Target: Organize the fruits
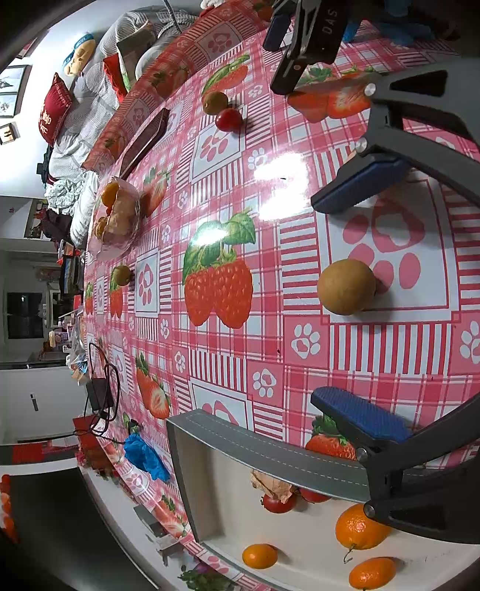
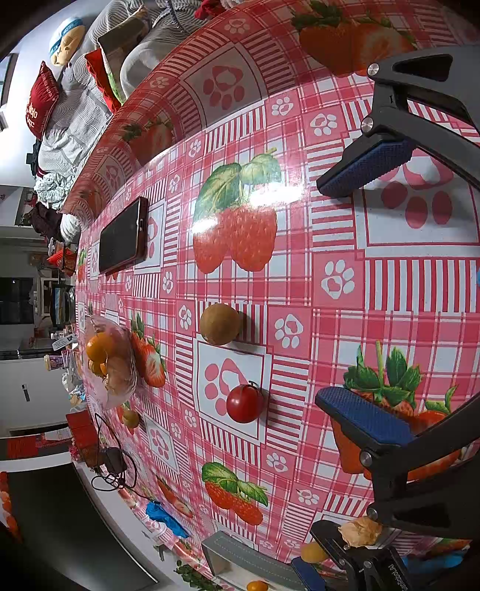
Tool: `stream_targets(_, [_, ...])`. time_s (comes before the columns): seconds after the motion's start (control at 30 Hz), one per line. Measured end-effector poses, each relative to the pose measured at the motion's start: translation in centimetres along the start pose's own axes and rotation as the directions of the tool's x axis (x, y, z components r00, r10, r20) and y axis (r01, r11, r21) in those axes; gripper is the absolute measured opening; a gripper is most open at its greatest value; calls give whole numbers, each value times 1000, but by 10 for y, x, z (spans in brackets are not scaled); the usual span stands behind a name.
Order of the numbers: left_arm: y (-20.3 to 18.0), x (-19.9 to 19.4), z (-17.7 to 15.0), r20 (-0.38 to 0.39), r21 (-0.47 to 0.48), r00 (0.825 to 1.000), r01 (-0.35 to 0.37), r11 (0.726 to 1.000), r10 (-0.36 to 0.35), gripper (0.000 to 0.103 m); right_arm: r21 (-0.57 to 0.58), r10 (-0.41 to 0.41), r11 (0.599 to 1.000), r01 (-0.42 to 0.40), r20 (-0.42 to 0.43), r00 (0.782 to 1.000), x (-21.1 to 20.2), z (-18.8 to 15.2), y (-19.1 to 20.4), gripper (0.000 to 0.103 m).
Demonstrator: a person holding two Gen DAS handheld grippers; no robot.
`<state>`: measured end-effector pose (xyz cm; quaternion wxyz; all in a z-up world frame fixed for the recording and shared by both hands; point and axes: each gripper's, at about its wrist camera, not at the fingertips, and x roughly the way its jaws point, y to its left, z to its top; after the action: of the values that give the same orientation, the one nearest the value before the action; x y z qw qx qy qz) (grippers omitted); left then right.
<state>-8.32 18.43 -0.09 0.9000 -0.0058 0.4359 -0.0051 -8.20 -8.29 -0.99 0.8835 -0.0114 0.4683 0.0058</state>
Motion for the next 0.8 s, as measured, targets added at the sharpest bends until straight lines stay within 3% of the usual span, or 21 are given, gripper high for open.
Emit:
stream_targets(0.4, [-1, 1, 1, -14, 7, 1000, 1, 1000, -1, 98, 14, 2, 1000, -1, -49, 999, 1, 5, 1, 103])
stream_targets(0.57, [-1, 2, 4, -46, 9, 999, 1, 1000, -1, 95, 48, 121, 992, -118, -66, 991, -3, 14, 9, 103])
stream_targets(0.73, [0, -1, 5, -72, 13, 997, 6, 1000, -5, 90, -25, 128, 991, -130, -76, 989, 7, 27, 38, 103])
stream_targets(0.8, [1, -2, 5, -78, 16, 997, 10, 1000, -9, 85, -31, 137, 990, -140, -86, 987, 14, 32, 48, 93])
